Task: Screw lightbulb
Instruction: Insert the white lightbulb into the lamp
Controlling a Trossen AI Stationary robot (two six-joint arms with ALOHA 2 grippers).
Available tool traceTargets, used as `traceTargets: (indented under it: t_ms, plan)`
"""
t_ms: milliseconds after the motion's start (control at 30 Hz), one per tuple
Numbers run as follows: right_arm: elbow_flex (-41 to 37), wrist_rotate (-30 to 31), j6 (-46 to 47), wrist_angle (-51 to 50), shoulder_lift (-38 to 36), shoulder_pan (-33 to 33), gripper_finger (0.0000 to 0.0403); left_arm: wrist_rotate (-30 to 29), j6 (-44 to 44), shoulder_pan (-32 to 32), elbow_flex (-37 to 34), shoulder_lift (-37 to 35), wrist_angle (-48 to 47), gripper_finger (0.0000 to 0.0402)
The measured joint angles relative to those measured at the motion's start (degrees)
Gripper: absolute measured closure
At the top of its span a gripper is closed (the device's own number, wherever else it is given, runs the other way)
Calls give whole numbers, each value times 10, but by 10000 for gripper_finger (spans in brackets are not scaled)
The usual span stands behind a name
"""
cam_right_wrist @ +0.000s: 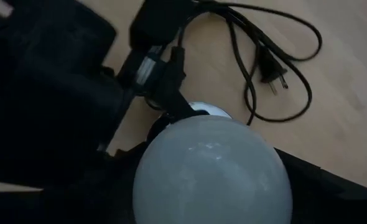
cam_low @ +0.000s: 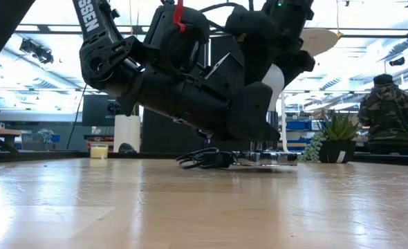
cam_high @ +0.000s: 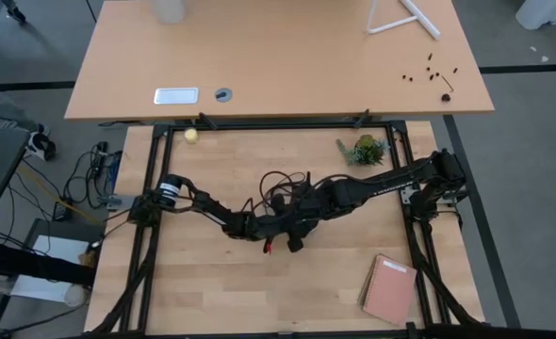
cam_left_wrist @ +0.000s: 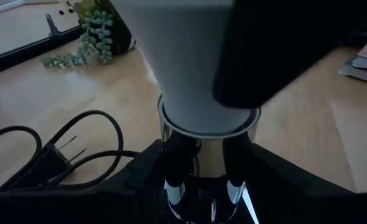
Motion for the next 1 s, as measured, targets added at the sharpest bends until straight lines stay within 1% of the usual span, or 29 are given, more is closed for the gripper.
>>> traceTargets:
  t_ms: [100,233,300,400,467,600,767,900,1000]
  plan:
    - [0,-2,-50,16,0,0,101,7,4,0,1,-1,2,211]
    - [0,-32,-138,30,-5,-1,83,14,6,-2,1,-1,-1,211]
    - [1,-55,-186,32,-7,-2,73,24,7,-2,1,-1,-2,211]
    - [13,-101,-231,21,-9,-7,59,28,5,-1,2,-2,-1,211]
    - [27,-116,-274,12,-13,-8,53,29,6,0,2,-2,0,211]
    - [50,-121,-406,-13,-15,1,49,51,18,0,2,-2,-8,211]
    - [54,-122,-601,-19,-15,16,51,83,36,0,2,-2,-10,211]
    - [54,-121,-705,-22,-14,24,52,107,49,0,2,-2,-16,211]
    - [54,-126,-751,-28,-14,29,52,123,49,1,2,-1,-18,211]
